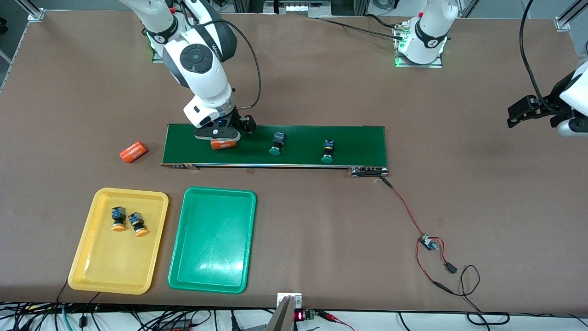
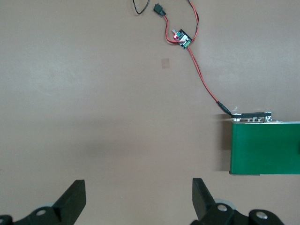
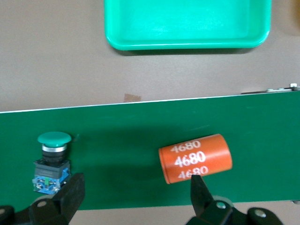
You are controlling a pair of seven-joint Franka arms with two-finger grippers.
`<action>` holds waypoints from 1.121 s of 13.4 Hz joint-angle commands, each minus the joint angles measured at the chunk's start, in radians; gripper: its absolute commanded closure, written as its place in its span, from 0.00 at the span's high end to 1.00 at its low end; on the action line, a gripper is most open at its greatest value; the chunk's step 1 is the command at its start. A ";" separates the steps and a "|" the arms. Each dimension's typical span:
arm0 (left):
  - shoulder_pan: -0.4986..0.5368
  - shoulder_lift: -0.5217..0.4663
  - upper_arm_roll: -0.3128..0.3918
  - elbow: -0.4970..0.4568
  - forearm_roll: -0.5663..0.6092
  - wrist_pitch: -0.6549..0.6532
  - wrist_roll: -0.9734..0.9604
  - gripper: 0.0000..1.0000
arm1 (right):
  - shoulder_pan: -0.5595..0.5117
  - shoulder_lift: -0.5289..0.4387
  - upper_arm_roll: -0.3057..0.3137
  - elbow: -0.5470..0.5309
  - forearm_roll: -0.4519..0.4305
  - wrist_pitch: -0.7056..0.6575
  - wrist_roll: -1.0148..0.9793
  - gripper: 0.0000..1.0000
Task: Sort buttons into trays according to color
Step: 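Lower the right gripper and grasp the green button on the belt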
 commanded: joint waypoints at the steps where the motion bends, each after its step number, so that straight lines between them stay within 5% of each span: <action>1: 0.001 0.000 -0.004 0.024 0.006 -0.032 -0.006 1.00 | 0.039 0.074 0.001 0.072 -0.015 0.003 0.059 1.00; 15: -0.001 0.000 -0.005 0.026 0.003 -0.043 -0.004 1.00 | 0.075 0.217 -0.008 0.144 -0.007 0.003 0.123 1.00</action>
